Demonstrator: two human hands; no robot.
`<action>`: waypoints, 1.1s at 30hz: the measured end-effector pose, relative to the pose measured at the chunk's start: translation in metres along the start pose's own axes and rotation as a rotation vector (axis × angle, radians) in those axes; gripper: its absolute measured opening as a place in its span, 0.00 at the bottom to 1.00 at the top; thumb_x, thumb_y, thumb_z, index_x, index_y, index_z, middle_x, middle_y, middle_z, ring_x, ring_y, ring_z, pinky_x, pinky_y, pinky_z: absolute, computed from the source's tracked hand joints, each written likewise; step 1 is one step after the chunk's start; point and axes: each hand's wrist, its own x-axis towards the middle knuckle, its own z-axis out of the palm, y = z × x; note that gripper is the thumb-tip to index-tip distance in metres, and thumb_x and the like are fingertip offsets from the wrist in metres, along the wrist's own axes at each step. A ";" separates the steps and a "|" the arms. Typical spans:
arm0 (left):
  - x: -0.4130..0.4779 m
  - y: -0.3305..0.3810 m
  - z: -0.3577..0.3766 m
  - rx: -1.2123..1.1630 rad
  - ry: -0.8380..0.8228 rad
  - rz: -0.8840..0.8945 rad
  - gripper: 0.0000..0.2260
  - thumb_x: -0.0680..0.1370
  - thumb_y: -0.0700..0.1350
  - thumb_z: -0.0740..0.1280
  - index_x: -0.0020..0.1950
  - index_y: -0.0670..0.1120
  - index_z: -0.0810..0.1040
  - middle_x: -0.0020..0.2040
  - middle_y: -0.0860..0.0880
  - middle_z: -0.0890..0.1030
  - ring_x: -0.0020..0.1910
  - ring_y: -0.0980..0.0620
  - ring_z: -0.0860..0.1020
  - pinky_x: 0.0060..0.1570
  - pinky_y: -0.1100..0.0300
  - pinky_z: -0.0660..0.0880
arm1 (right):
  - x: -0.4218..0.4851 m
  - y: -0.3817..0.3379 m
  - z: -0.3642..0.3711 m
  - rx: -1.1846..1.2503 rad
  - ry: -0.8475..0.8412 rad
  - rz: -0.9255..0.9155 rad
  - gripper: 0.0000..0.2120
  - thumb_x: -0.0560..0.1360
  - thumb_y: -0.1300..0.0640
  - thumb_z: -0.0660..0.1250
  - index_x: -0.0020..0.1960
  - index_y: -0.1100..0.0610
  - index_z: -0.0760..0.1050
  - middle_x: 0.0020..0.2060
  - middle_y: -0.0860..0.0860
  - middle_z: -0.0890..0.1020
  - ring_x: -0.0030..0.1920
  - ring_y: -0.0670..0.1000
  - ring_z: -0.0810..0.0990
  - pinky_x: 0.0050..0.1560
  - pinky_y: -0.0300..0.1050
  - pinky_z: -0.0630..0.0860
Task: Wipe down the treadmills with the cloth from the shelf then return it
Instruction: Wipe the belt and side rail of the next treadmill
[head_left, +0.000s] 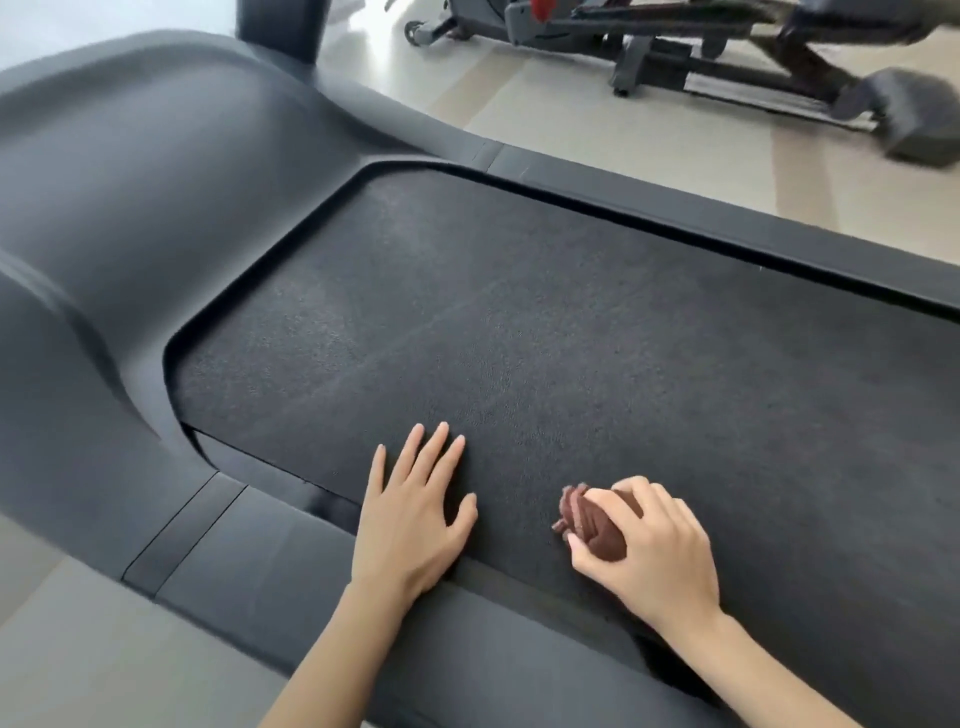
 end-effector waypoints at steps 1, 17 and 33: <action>0.000 0.001 -0.001 -0.003 -0.003 0.000 0.29 0.75 0.61 0.45 0.76 0.57 0.55 0.77 0.58 0.51 0.76 0.57 0.43 0.74 0.50 0.41 | 0.017 -0.005 0.005 -0.004 0.014 0.011 0.16 0.64 0.40 0.67 0.47 0.48 0.77 0.40 0.48 0.75 0.39 0.53 0.76 0.38 0.47 0.73; -0.022 -0.078 -0.037 0.005 -0.054 -0.036 0.22 0.82 0.51 0.54 0.76 0.55 0.57 0.77 0.55 0.53 0.76 0.54 0.49 0.73 0.54 0.41 | 0.017 -0.050 -0.006 0.179 -0.148 -0.279 0.16 0.66 0.41 0.69 0.48 0.50 0.79 0.42 0.52 0.77 0.40 0.55 0.76 0.41 0.48 0.72; -0.029 -0.093 -0.047 -0.052 0.017 -0.115 0.22 0.81 0.45 0.56 0.75 0.51 0.61 0.77 0.52 0.57 0.76 0.54 0.50 0.73 0.57 0.41 | 0.068 -0.140 0.017 0.171 -0.284 -0.542 0.16 0.68 0.41 0.69 0.49 0.51 0.81 0.45 0.52 0.79 0.41 0.56 0.78 0.39 0.47 0.74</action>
